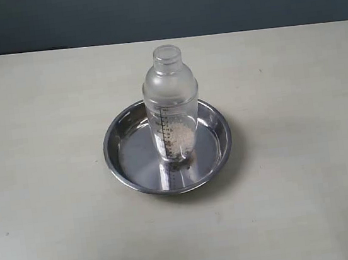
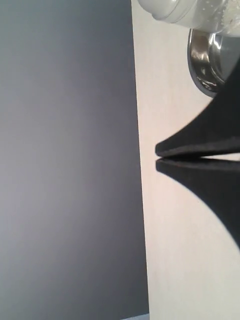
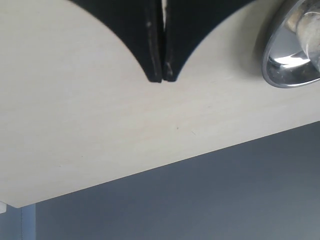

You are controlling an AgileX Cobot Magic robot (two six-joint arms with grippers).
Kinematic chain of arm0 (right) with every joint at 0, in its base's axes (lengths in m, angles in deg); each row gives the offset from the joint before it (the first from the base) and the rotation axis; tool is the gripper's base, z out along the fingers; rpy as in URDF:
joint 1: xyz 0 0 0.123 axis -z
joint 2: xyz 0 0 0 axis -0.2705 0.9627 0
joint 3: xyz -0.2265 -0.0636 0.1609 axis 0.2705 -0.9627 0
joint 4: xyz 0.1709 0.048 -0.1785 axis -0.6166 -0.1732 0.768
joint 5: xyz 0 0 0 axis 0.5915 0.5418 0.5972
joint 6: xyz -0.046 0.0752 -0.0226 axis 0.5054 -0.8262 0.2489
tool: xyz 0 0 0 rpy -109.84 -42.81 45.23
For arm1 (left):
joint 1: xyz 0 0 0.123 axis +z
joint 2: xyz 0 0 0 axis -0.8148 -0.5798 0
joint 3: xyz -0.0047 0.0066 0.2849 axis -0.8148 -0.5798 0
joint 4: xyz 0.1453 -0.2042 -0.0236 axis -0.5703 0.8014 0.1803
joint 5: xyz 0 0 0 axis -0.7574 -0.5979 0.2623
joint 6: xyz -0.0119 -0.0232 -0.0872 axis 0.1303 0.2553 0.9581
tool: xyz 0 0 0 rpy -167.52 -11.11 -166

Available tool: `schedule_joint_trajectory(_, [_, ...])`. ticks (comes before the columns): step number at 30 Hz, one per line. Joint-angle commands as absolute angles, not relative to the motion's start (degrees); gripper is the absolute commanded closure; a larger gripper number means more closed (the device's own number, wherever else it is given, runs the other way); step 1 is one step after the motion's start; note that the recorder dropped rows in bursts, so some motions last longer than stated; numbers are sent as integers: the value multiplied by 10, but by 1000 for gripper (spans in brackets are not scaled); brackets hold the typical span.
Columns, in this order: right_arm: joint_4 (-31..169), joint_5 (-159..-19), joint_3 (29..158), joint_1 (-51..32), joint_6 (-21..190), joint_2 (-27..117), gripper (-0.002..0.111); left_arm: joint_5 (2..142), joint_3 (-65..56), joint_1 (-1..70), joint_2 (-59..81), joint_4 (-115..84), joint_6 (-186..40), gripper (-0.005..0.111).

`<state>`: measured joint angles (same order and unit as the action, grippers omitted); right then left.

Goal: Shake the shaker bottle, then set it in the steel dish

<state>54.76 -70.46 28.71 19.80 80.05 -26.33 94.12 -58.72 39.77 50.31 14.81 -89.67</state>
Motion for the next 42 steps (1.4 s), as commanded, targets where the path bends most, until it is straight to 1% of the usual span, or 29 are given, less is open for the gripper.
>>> schedule_joint_trajectory(1, [548,-711,286,197,802,-266,109,848,-612,473,585,56,-796,106])
schedule_joint_trajectory(4, [548,-711,286,197,802,-266,109,792,-630,517,643,6,-739,106])
schedule_joint_trajectory(6, [548,-711,286,197,802,-266,109,724,-642,552,697,-10,-705,106])
schedule_joint_trajectory(10, [548,-711,286,197,802,-266,109,631,-652,590,792,-12,-705,106])
schedule_joint_trajectory(12, [548,-711,286,197,802,-266,109,582,-652,603,806,-10,-705,106])
schedule_joint_trajectory(42, [548,-711,286,197,802,-266,109,594,-652,603,806,-48,-677,106])
